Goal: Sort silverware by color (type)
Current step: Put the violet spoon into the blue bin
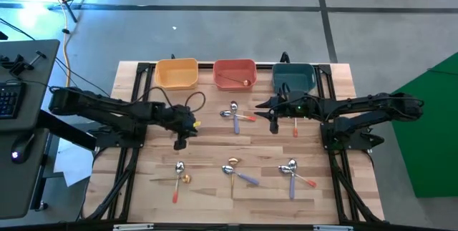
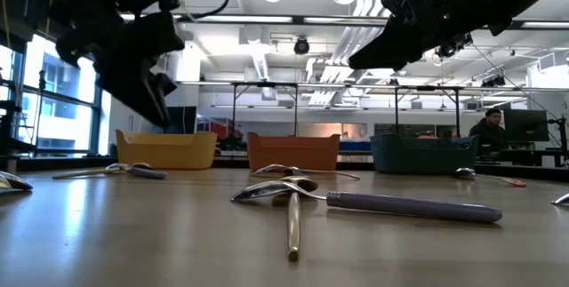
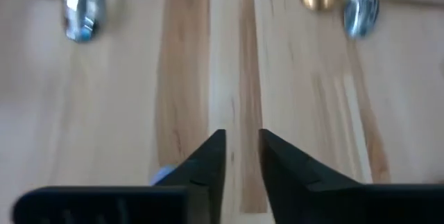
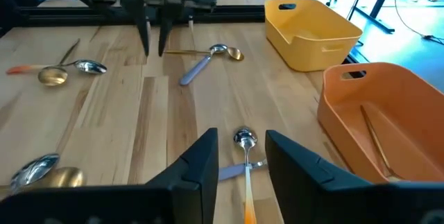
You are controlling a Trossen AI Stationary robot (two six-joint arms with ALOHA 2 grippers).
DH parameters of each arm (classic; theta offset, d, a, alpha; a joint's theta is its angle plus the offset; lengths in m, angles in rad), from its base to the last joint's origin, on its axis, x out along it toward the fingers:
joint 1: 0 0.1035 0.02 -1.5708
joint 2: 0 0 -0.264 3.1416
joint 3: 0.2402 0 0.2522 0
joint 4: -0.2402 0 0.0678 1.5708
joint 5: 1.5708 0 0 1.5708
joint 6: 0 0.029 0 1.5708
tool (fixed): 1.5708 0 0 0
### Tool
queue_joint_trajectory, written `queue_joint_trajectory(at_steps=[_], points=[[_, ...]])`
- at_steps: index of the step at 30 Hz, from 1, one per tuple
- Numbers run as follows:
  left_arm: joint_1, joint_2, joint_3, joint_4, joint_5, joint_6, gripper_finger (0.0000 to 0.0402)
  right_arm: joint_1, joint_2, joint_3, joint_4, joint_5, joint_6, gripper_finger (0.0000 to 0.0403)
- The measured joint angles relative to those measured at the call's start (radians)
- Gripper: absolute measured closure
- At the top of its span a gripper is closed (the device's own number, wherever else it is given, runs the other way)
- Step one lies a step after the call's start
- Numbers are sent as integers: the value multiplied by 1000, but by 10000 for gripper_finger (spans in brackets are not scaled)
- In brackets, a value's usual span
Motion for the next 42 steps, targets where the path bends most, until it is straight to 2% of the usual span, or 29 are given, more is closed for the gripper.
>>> queue_joint_trajectory(at_steps=[2, 7, 10, 14, 22, 36, 42], points=[[-12, 38, 0, 1, -6, 17, 293, 0, 0, 0, -1, 0, -1, 297], [-18, 127, 0, -7, -131, 85, 252, 0, 0, 0, -3, 0, -9, 297], [-9, 173, 0, -6, -189, 120, 243, 0, 0, 0, -3, 0, -9, 297], [15, 221, 0, -5, -203, 131, 244, 0, 0, 0, -4, -1, -9, 297], [52, 257, 3, 11, -204, 130, 277, 0, 0, 0, -4, -1, -9, 297], [64, 258, 5, 14, -203, 165, 374, 0, 0, 0, -4, -1, -9, 297], [64, 264, 65, -25, -186, 164, 392, 0, 0, 0, -4, -1, -9, 297]])
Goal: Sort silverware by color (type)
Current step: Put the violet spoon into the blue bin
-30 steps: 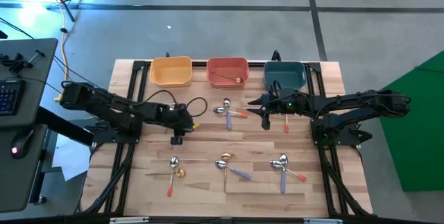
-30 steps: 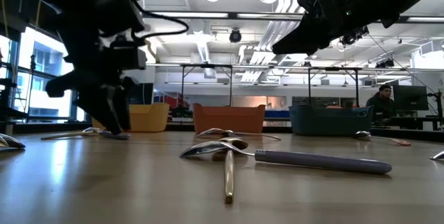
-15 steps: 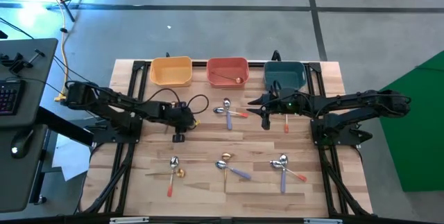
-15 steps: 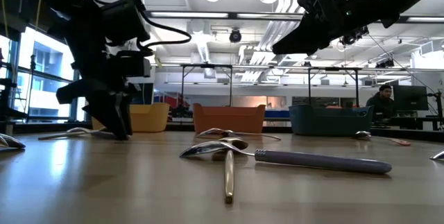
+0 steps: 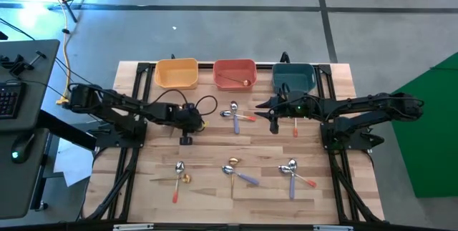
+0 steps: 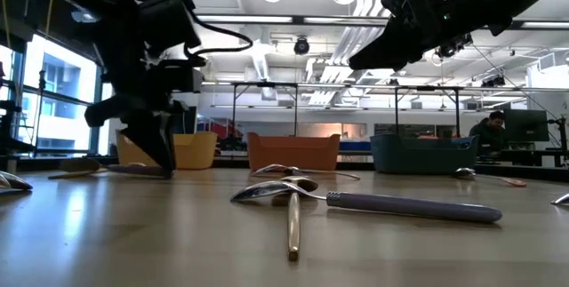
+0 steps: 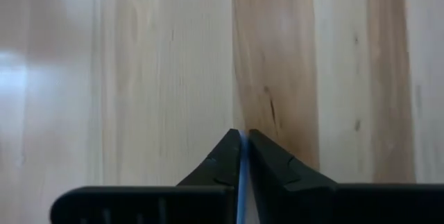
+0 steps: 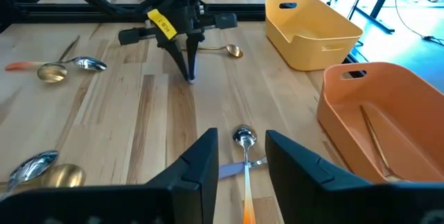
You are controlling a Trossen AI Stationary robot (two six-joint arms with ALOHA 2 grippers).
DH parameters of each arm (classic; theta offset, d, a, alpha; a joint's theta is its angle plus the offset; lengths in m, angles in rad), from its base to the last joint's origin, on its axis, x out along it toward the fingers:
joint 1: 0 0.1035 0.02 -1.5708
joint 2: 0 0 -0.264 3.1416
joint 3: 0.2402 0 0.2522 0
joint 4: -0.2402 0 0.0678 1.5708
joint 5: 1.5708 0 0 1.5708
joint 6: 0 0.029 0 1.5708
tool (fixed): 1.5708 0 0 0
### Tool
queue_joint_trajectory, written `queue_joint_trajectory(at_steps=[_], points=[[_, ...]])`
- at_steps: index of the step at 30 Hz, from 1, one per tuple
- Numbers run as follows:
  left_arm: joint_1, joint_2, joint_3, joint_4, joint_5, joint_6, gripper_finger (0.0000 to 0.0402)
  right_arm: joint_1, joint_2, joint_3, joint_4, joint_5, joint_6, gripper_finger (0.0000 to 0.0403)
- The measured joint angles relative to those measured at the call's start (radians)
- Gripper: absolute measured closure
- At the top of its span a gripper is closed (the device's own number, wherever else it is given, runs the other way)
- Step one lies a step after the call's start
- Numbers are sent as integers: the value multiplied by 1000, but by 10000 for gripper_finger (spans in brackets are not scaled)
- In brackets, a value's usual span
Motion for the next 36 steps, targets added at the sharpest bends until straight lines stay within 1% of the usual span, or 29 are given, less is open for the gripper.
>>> queue_joint_trajectory(at_steps=[4, 7, 10, 17, 22, 27, 32, 34, 36], points=[[0, 0, 61, -19, 26, -12, 397, 0, 0, 0, -9, 0, 0, 297], [-2, -1, 90, -45, 48, -35, 400, 0, 0, 0, -13, 0, 0, 297], [-4, -1, 114, -36, 78, -57, 401, 0, 0, 0, -15, 0, 0, 297], [-5, -1, 152, -27, 84, -117, 401, 0, 0, 0, -15, 0, 0, 297], [-8, -2, 180, -11, 181, -203, 401, 0, 0, 0, -15, 0, 0, 297], [-20, -3, 179, 118, 230, -323, 401, 0, 0, 0, -16, 0, 4, 297], [-24, -3, 119, 355, 233, -404, 401, 0, 6, 0, -43, -1, 42, 297], [-17, -3, 86, 455, 233, -424, 401, 6, 34, 1, -23, 0, 76, 297], [-8, -3, 55, 541, 232, -447, 401, 20, 85, -8, 47, -5, 112, 297]])
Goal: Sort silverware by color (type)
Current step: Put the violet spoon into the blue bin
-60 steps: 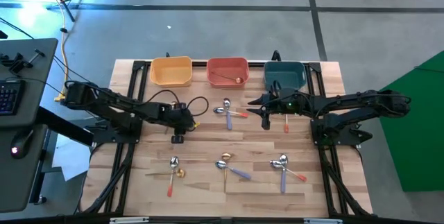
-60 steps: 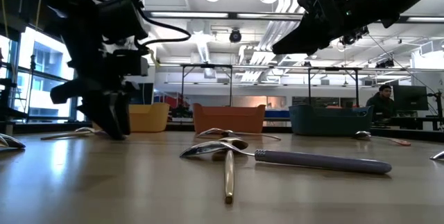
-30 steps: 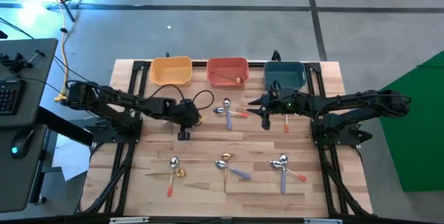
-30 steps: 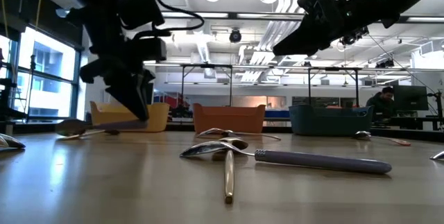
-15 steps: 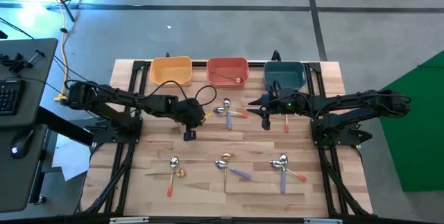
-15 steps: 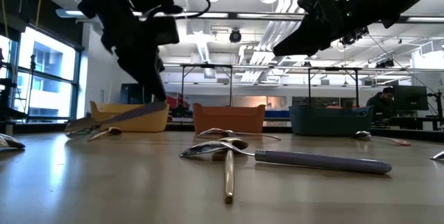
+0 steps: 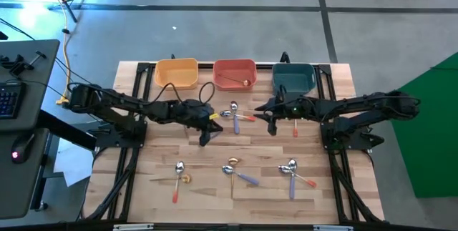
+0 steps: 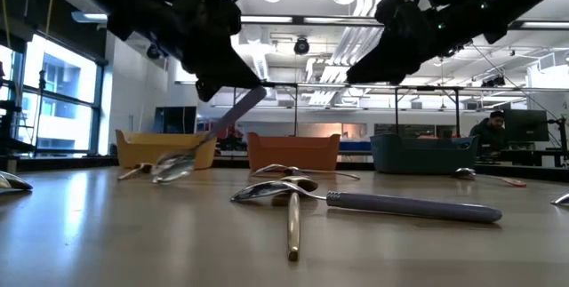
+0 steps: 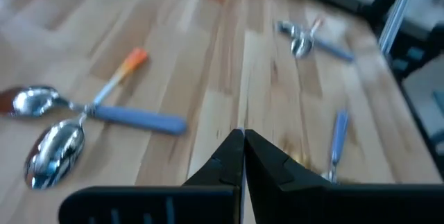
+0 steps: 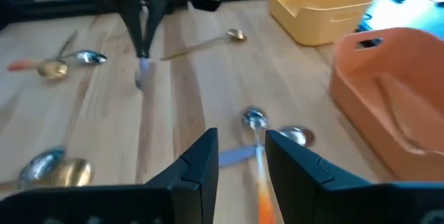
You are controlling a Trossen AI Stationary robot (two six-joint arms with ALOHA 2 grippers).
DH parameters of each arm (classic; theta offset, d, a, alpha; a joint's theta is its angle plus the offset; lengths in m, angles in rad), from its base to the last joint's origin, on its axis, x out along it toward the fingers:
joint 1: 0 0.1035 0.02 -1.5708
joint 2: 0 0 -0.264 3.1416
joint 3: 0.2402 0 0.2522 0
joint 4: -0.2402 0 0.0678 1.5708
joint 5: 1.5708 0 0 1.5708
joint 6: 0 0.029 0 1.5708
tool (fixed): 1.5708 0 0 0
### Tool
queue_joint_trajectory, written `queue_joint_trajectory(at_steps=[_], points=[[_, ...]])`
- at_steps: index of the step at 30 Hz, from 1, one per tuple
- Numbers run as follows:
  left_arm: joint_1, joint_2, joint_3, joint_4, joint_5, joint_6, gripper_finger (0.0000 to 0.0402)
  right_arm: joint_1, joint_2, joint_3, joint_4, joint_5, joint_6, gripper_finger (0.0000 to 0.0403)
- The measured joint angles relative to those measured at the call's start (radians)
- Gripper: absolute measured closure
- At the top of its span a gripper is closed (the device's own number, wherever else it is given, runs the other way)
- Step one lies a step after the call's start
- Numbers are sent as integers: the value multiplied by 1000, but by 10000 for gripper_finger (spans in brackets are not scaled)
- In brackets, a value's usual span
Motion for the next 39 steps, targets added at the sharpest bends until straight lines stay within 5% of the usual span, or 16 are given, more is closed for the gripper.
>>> queue_joint_trajectory(at_steps=[11, 18, 23, 28, 34, 39], points=[[11, 0, -44, 197, -26, -1, 401, 106, 450, 23, 651, -30, 226, 216], [11, 0, -44, 207, -27, 10, 401, 108, 664, 151, 716, -2, 261, 190], [11, 0, -44, 210, -38, 18, 401, 110, 750, 256, 717, -73, 226, 192], [11, 0, -44, 215, -41, 25, 401, 125, 766, 299, 679, -75, 199, 235], [10, -2, -44, 277, -66, 10, 400, 130, 766, 300, 678, -46, 193, 380], [11, -2, -71, 326, -135, 25, 380, 128, 739, 300, 605, -53, 203, 376]])
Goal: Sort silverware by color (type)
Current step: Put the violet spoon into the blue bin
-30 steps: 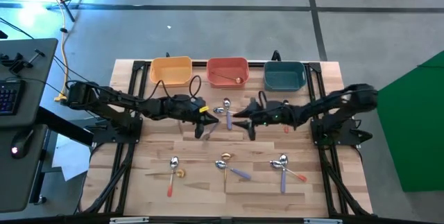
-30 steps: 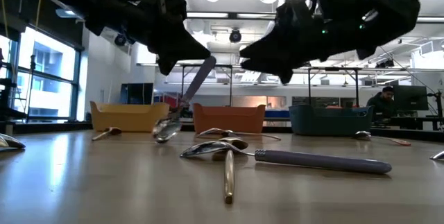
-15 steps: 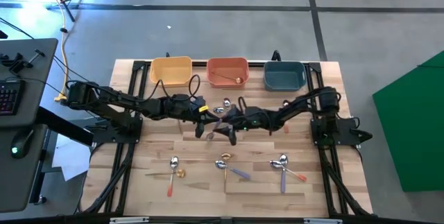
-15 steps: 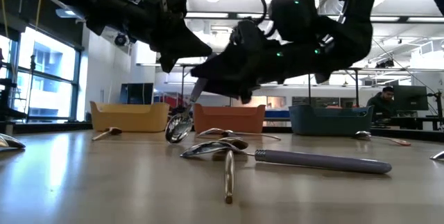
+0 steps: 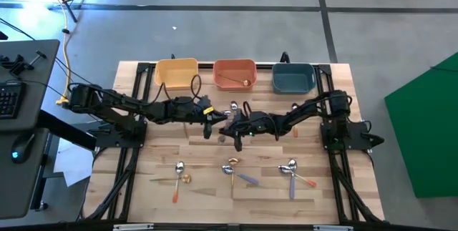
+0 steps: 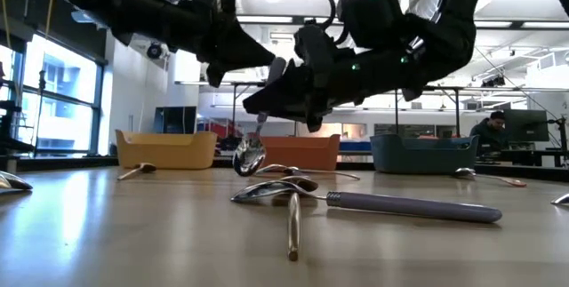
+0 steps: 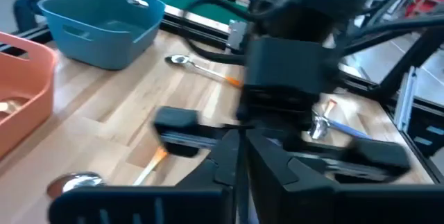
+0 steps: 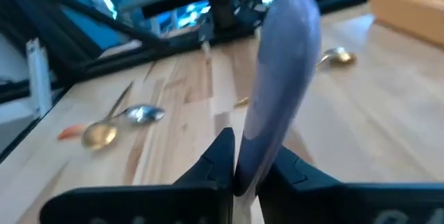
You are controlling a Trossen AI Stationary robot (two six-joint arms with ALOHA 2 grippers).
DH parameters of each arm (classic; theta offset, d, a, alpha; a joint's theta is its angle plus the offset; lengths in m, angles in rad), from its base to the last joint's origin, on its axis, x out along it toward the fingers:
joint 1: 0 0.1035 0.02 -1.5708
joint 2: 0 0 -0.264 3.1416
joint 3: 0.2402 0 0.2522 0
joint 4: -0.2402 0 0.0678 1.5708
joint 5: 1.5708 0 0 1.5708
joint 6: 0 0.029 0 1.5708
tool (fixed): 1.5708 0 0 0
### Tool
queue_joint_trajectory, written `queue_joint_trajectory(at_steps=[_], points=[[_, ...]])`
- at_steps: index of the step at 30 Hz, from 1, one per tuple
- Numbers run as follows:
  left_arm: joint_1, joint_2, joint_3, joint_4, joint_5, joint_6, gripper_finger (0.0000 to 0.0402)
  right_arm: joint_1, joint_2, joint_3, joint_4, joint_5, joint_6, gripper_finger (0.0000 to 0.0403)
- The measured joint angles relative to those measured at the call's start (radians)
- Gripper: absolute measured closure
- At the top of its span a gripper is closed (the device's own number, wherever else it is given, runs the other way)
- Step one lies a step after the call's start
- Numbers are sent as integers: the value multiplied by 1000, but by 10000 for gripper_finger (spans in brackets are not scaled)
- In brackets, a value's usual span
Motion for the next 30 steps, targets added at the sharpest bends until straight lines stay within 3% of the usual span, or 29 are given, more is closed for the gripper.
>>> queue_joint_trajectory(at_steps=[5, 11, 14, 17, 20, 24, 30], points=[[-1, -14, -93, 137, 0, -16, 346, -10, -93, 0, -160, 22, -38, 388], [-1, -61, -214, 277, -24, -24, 309, -73, -347, 0, -620, 86, -116, 387], [-1, -91, -256, 302, -24, -25, 300, -123, -489, 25, -948, 187, -190, 387], [-1, -115, -272, 304, -25, -25, 299, -188, -586, 75, -1256, 359, -263, 387], [-1, -127, -272, 306, -25, -25, 300, -270, -633, 120, -1460, 509, -317, 387], [-2, -129, -272, 306, -26, -25, 305, -400, -637, 133, -1544, 571, -442, 387], [-2, -128, -272, 298, -25, -25, 307, -585, -568, 68, -1464, 639, -678, 387]])
